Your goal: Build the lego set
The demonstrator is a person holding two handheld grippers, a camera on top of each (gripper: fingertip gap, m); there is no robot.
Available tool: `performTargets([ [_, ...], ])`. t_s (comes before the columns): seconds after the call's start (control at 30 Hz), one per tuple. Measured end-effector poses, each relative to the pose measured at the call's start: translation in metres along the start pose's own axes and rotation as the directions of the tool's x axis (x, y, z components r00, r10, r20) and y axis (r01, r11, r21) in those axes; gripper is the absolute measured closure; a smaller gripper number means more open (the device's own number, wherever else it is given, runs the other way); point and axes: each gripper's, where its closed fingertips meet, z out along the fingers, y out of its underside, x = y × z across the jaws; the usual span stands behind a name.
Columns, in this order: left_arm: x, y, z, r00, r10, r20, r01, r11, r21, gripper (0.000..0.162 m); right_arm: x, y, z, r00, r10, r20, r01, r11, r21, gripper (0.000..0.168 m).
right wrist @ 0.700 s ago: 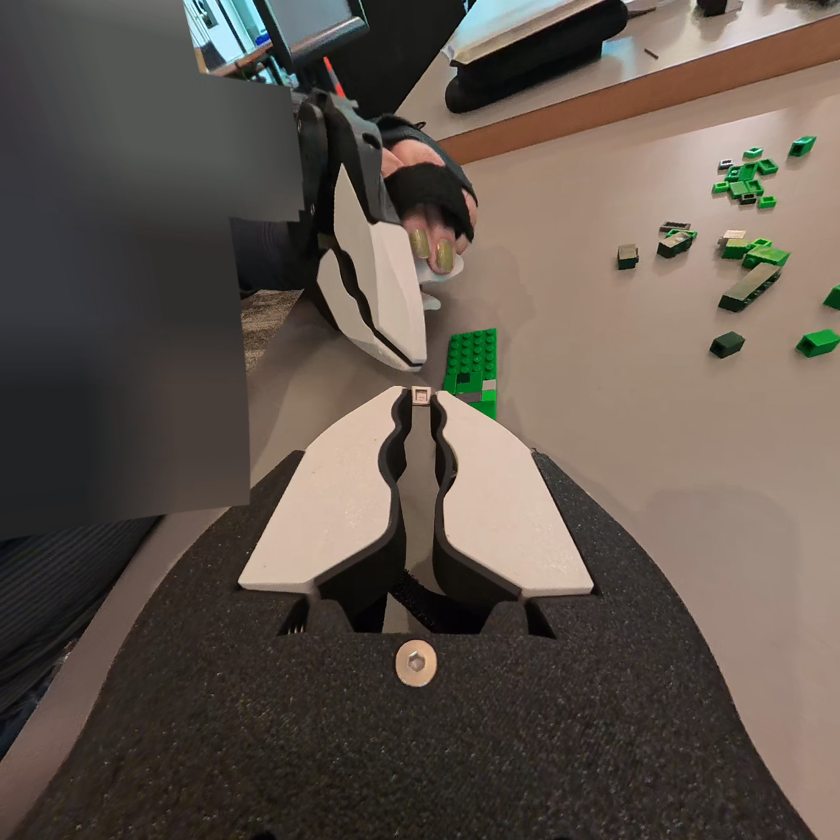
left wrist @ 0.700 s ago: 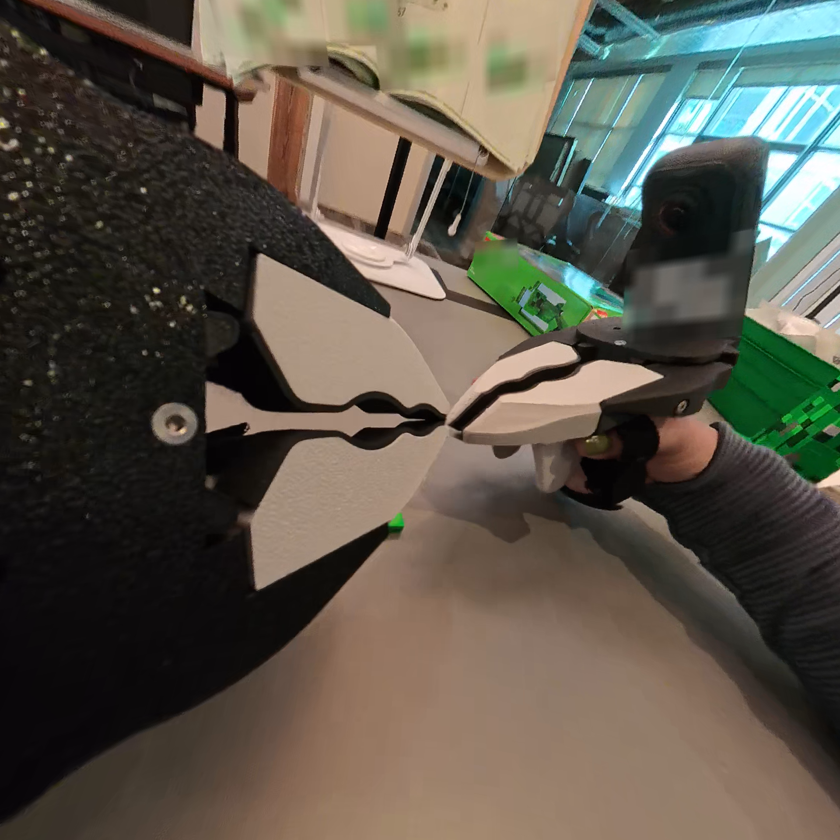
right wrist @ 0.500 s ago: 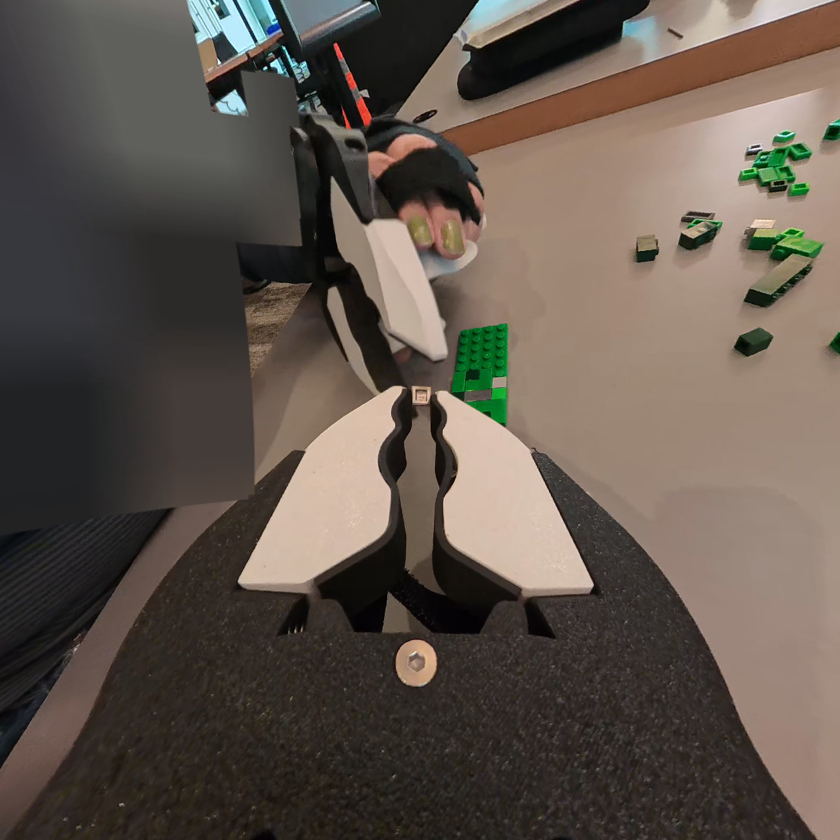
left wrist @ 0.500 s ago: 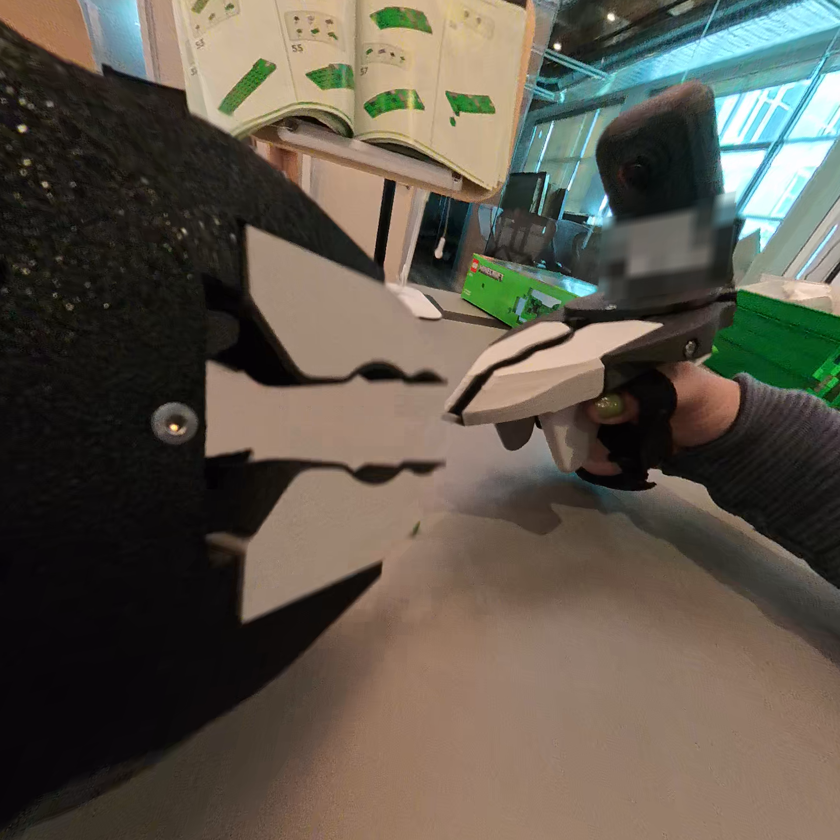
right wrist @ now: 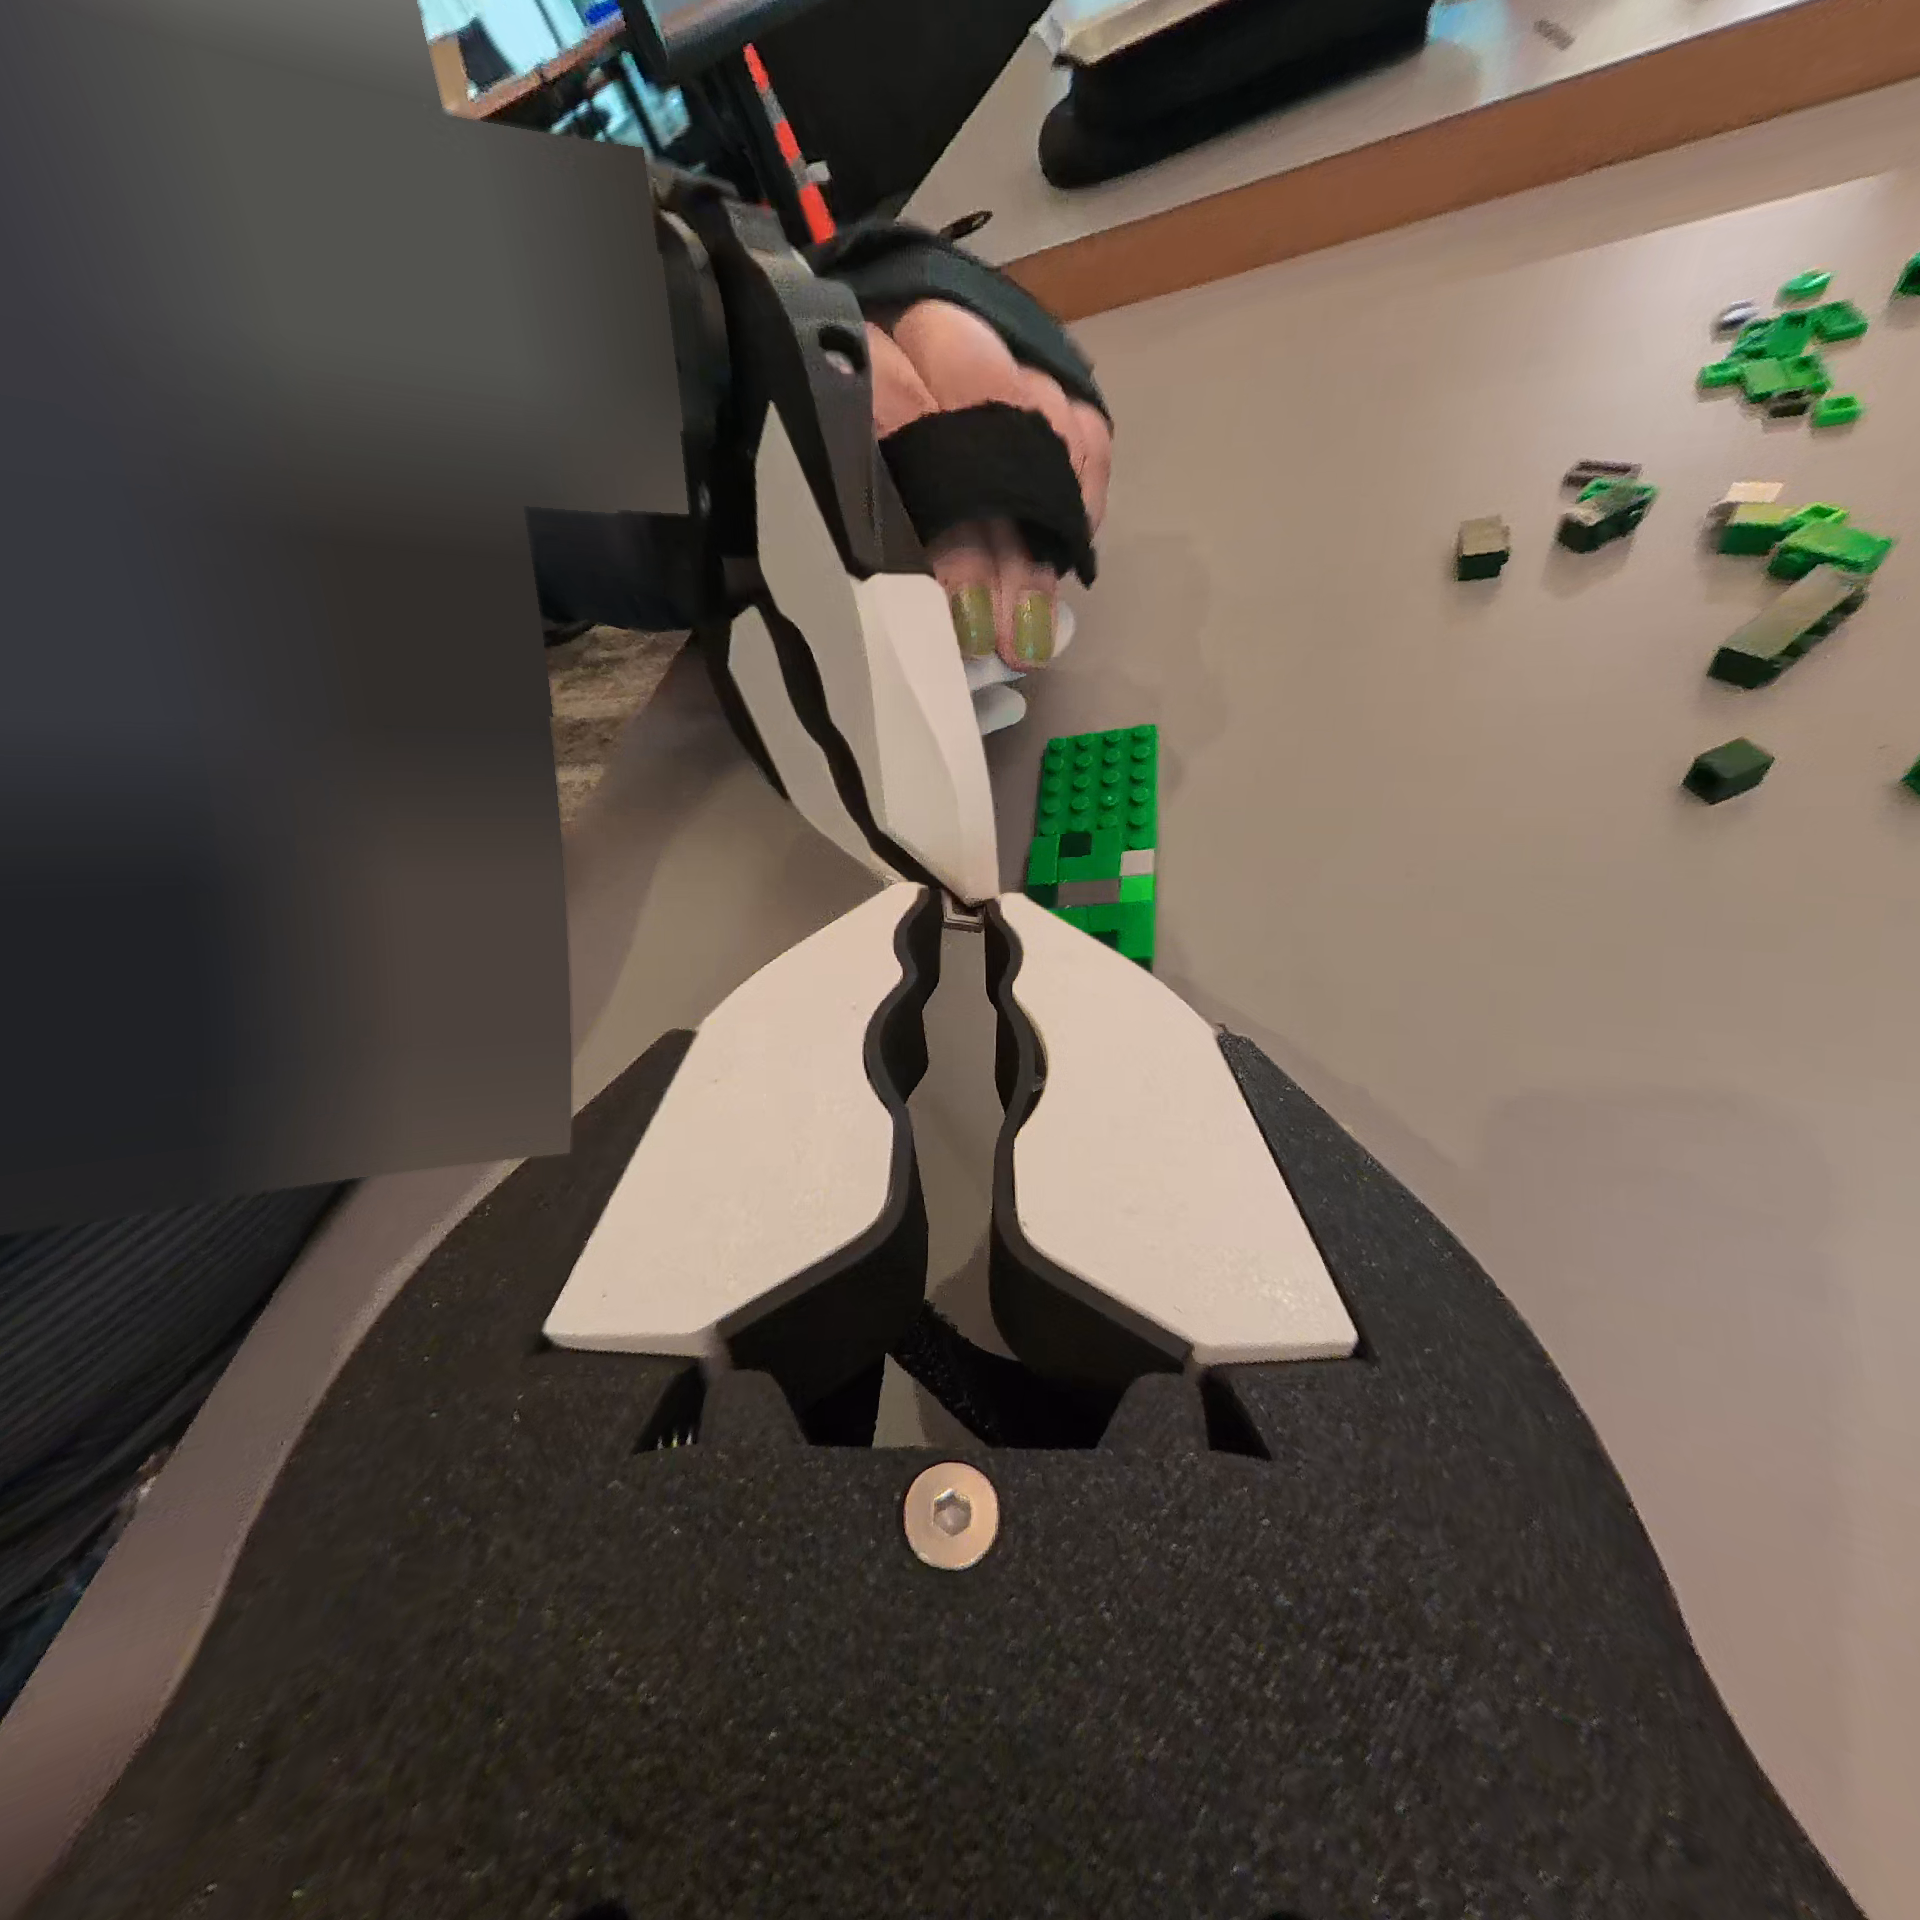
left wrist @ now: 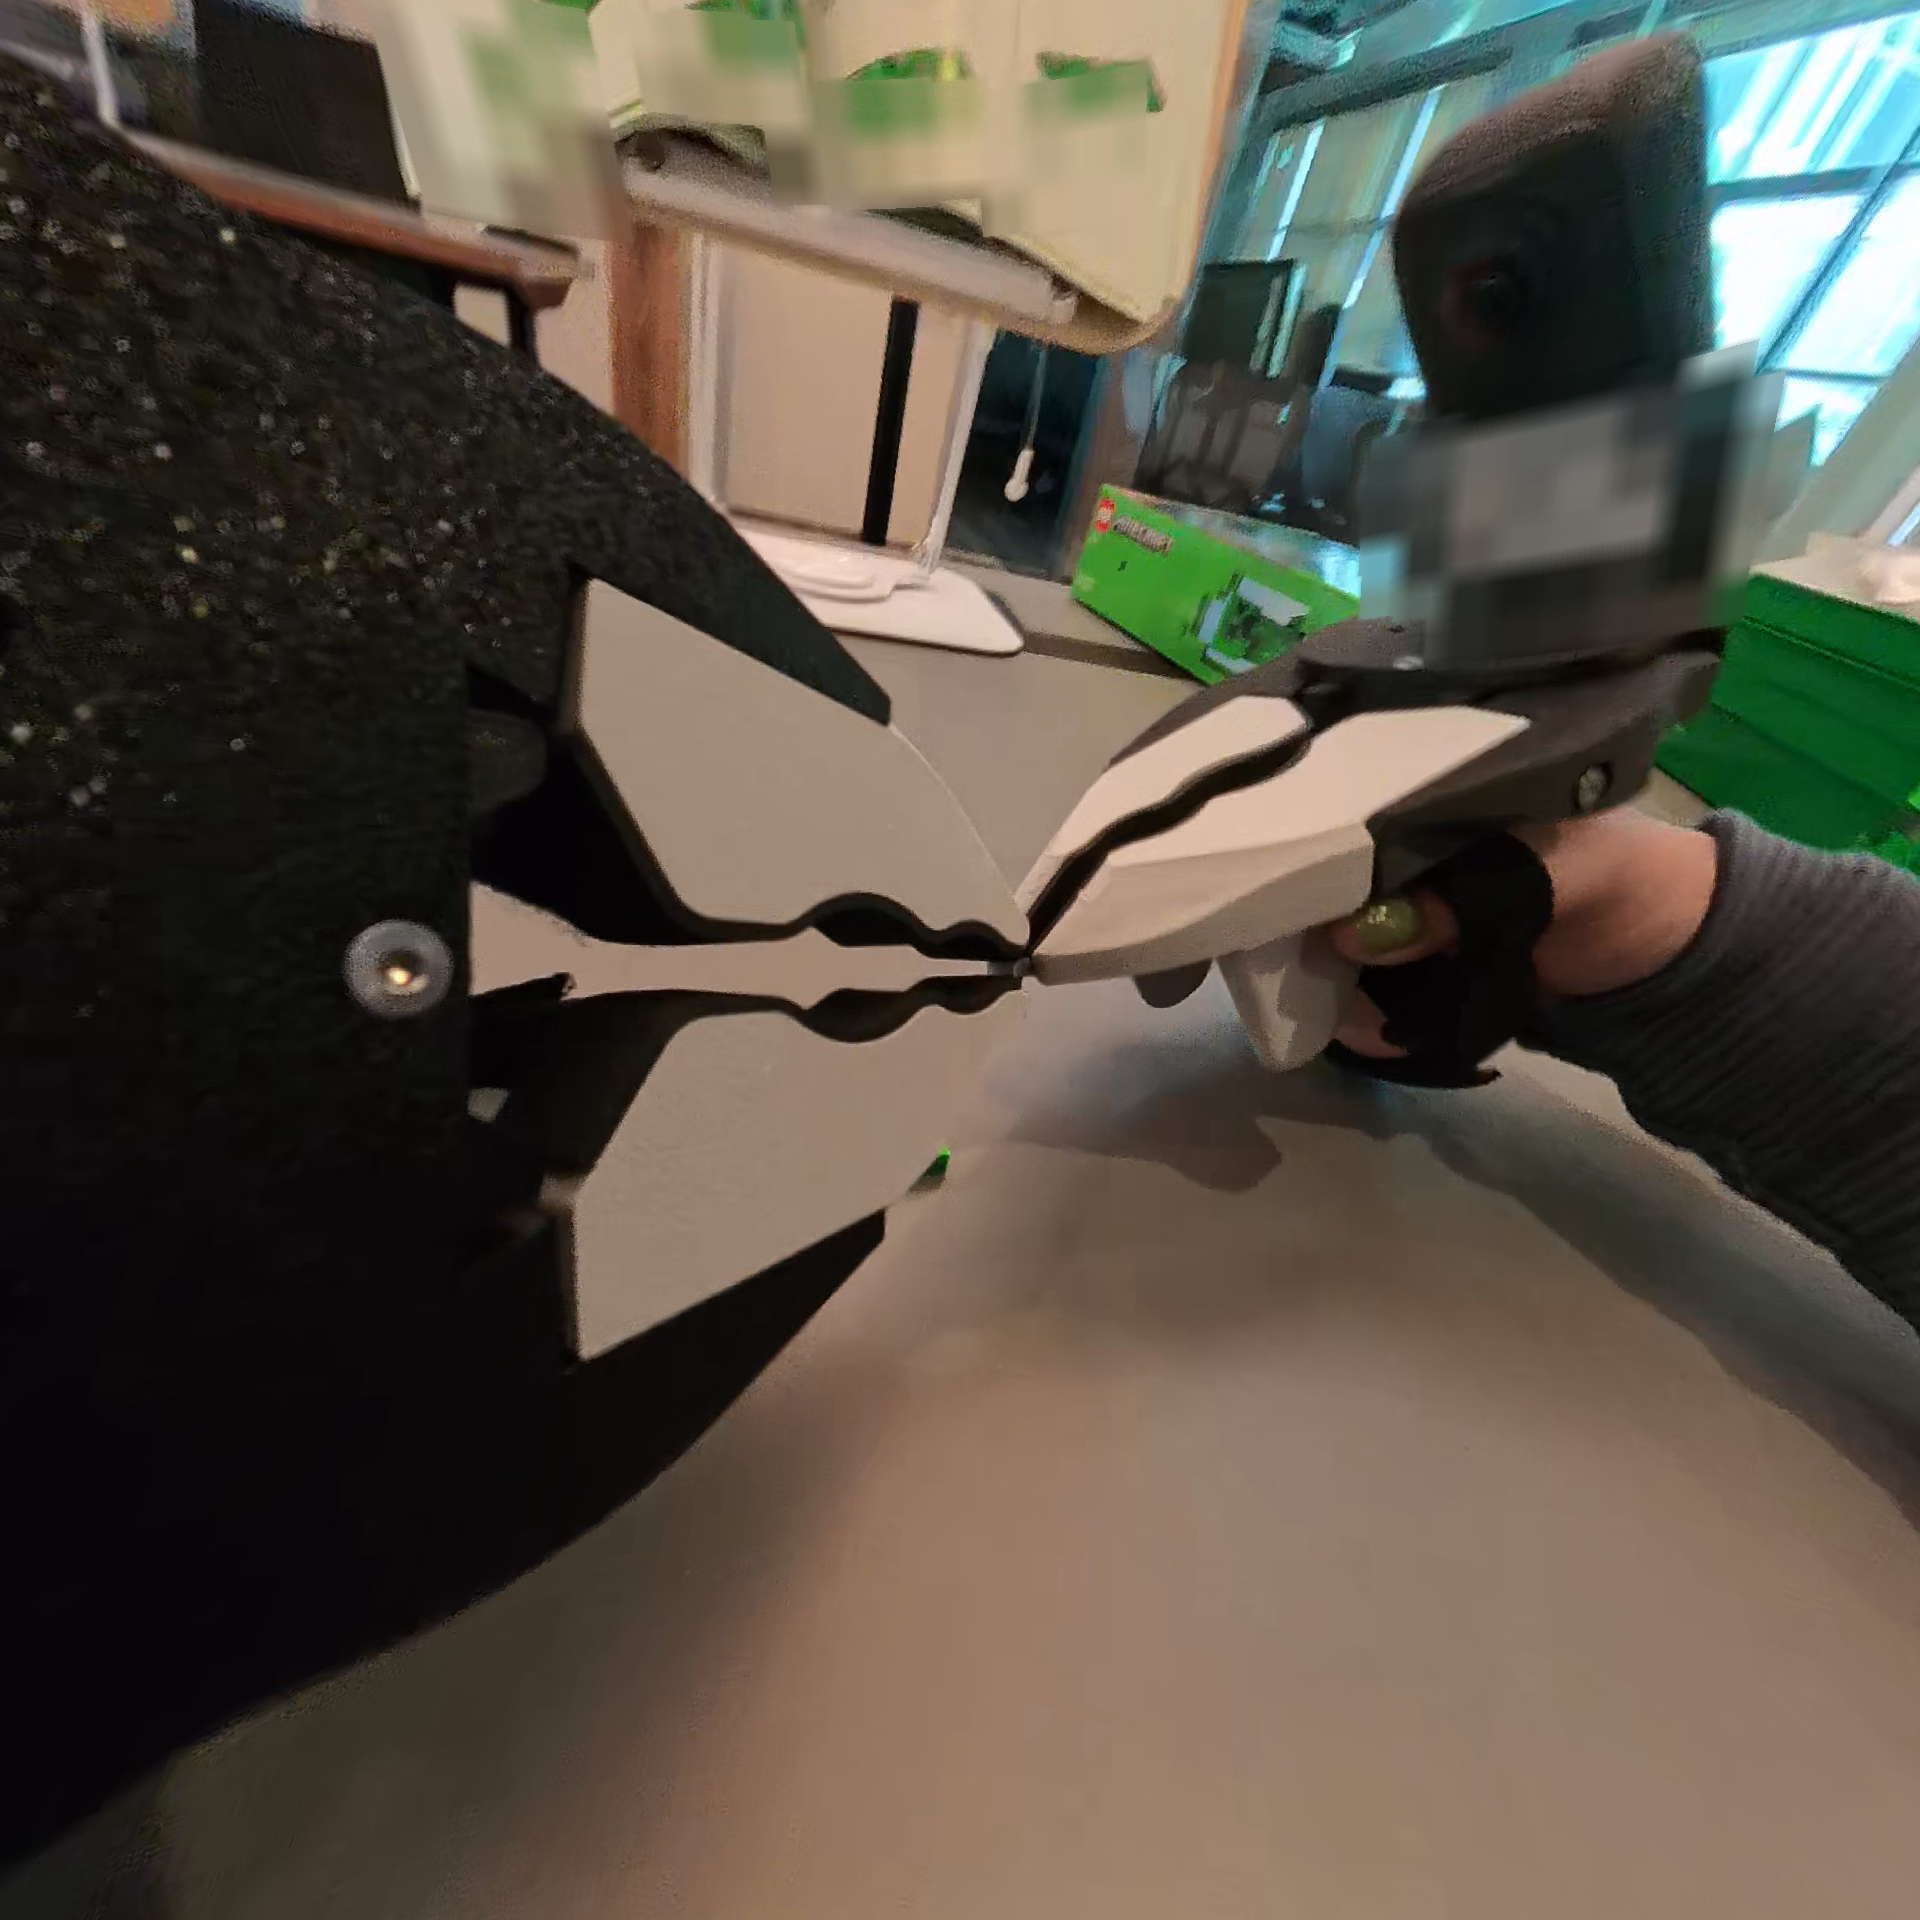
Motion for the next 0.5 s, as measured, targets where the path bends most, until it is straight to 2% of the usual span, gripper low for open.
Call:
performTargets([
  [0.07,-0.008,0.004,-0.001,0.992,-0.127,0.025,0.127,0.992,-0.009,0.16,0.006,-0.01,-0.006,0.997,-0.034,-0.065,0.038,0.998,0.054,0.154],
  [0.1,-0.013,0.007,-0.002,0.972,-0.234,0.03,0.234,0.972,-0.009,0.16,0.01,-0.015,-0.01,0.99,-0.077,-0.119,0.085,0.994,0.07,0.151],
  [0.13,-0.018,0.009,-0.003,0.931,-0.364,0.025,0.364,0.931,0.011,0.16,0.014,-0.019,-0.015,0.971,-0.143,-0.192,0.157,0.986,0.06,0.15],
  [0.17,-0.024,0.008,-0.006,0.858,-0.513,0.002,0.512,0.858,0.047,0.16,0.016,-0.023,-0.018,0.935,-0.233,-0.267,0.25,0.968,0.03,0.149],
  [0.2,-0.03,0.004,-0.009,0.749,-0.661,-0.054,0.663,0.742,0.099,0.16,0.016,-0.03,-0.02,0.884,-0.324,-0.336,0.344,0.939,0.001,0.149],
  [0.27,-0.042,-0.011,-0.019,0.453,-0.854,-0.255,0.891,0.423,0.166,0.16,0.008,-0.046,-0.02,0.764,-0.48,-0.432,0.51,0.858,-0.051,0.149],
  [0.3,-0.047,-0.018,-0.025,0.308,-0.879,-0.363,0.95,0.268,0.157,0.16,0.002,-0.052,-0.019,0.704,-0.545,-0.456,0.576,0.813,-0.083,0.15],
  [0.33,-0.049,-0.021,-0.029,0.185,-0.879,-0.439,0.982,0.148,0.117,0.16,-0.004,-0.056,-0.018,0.652,-0.599,-0.465,0.626,0.771,-0.116,0.15],
  [0.4,-0.047,-0.027,-0.034,0.011,-0.846,-0.533,1.0,0.01,0.005,0.16,-0.016,-0.064,-0.015,0.584,-0.675,-0.451,0.694,0.703,-0.155,0.151],
  [0.5,-0.041,-0.04,-0.042,-0.204,-0.738,-0.643,0.978,-0.127,-0.164,0.16,-0.031,-0.066,-0.01,0.55,-0.749,-0.371,0.744,0.641,-0.191,0.156],
])
